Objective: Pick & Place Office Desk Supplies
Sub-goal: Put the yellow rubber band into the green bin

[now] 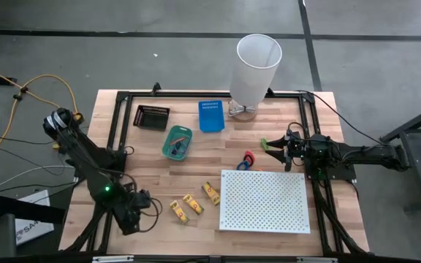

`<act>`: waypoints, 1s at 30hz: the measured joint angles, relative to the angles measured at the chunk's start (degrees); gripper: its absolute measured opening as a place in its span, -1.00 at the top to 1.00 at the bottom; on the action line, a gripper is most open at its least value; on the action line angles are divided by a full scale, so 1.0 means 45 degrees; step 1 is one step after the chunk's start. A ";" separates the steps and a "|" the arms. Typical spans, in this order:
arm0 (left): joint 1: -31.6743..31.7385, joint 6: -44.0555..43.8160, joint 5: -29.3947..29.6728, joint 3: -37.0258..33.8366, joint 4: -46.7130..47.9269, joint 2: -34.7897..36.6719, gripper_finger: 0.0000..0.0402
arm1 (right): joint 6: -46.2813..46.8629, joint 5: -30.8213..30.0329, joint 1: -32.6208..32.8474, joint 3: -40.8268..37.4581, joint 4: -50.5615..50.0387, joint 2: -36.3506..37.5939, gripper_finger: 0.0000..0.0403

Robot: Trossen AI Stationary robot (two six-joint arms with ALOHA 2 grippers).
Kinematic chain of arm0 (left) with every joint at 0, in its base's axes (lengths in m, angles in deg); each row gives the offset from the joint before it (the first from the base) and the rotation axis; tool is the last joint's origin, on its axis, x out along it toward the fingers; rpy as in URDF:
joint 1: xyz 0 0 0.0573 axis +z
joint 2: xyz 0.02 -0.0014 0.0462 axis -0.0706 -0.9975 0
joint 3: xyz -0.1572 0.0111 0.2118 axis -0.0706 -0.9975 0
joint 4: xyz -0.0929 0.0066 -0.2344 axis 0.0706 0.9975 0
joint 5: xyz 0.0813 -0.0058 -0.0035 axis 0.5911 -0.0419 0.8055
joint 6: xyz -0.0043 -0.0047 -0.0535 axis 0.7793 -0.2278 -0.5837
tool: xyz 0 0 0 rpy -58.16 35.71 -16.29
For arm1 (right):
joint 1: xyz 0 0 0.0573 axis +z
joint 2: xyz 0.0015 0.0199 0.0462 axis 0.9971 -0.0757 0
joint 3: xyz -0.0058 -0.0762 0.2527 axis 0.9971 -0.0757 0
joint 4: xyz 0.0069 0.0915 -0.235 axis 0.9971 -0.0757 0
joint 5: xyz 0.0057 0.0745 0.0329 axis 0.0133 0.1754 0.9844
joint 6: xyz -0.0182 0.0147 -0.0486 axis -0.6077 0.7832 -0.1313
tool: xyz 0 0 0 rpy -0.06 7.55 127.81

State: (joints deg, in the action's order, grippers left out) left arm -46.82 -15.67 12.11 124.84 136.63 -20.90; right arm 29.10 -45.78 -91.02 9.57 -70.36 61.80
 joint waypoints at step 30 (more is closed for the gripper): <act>0.3841 0.2844 0.2321 0.0000 0.1965 0.3409 1.00 | -0.0002 -0.0003 0.0000 -0.0001 -0.0003 0.0001 0.07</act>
State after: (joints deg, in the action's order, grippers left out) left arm -29.54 -2.87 22.56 124.84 145.48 -5.56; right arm 29.09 -45.80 -91.02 9.57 -70.38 61.81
